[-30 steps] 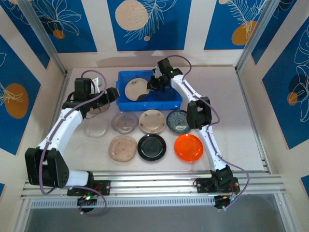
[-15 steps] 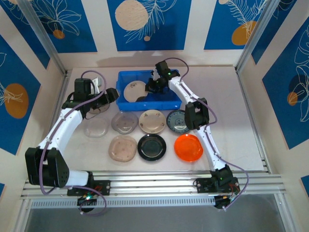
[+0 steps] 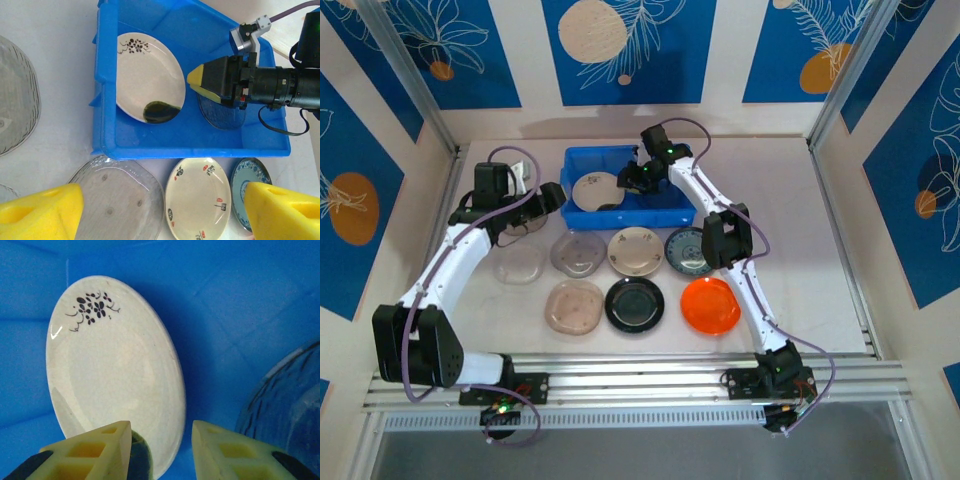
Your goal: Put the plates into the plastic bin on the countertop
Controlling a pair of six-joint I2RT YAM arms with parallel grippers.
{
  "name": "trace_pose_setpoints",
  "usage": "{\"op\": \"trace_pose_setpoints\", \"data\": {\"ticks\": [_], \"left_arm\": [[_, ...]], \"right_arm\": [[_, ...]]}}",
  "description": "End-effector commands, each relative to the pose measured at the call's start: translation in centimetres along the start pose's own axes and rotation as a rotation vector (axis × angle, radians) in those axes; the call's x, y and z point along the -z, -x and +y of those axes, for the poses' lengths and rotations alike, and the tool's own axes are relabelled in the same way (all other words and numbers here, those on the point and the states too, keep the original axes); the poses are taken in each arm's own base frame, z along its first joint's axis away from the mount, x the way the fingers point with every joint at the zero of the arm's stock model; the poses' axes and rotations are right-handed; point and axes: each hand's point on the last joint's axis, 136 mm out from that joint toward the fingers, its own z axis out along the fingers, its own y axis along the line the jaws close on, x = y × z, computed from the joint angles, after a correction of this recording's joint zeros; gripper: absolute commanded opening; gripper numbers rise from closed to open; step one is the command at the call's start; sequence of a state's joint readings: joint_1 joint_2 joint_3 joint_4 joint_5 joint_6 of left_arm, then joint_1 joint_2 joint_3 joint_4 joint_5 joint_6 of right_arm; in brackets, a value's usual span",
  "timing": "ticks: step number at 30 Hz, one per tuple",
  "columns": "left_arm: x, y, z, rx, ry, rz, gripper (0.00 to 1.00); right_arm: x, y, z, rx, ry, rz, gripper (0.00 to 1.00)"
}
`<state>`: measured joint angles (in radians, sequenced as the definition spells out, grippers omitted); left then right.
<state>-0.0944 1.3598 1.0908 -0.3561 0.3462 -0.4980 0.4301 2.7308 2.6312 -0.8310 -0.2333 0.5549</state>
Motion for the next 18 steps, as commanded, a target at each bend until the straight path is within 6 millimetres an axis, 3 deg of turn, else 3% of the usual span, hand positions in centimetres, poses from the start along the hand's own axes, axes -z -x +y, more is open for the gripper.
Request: {"op": "trace_pose_setpoints", "data": {"ticks": [1,6,12,18], "left_arm": [[0.3,1.3,0.7,-0.020,0.031,-0.031,0.84],[0.8,2.8,3.0,0.030,0.092,-0.066,0.83],[1.1,4.8,7.4,0.146,0.137,-0.095,0.78],[0.5,5.4,12.4,0.231,0.199,-0.088,0.76]], "right_arm": [[2.0,0.1,1.7,0.015,0.002,-0.009,0.38],[5.3,0.8,4.6,0.056,0.026,-0.063,0.38],[11.8,1.1,9.6,0.156,0.053,-0.168,0.37],[14.9,-0.6,11.3,0.192,0.041,-0.214,0.36]]}}
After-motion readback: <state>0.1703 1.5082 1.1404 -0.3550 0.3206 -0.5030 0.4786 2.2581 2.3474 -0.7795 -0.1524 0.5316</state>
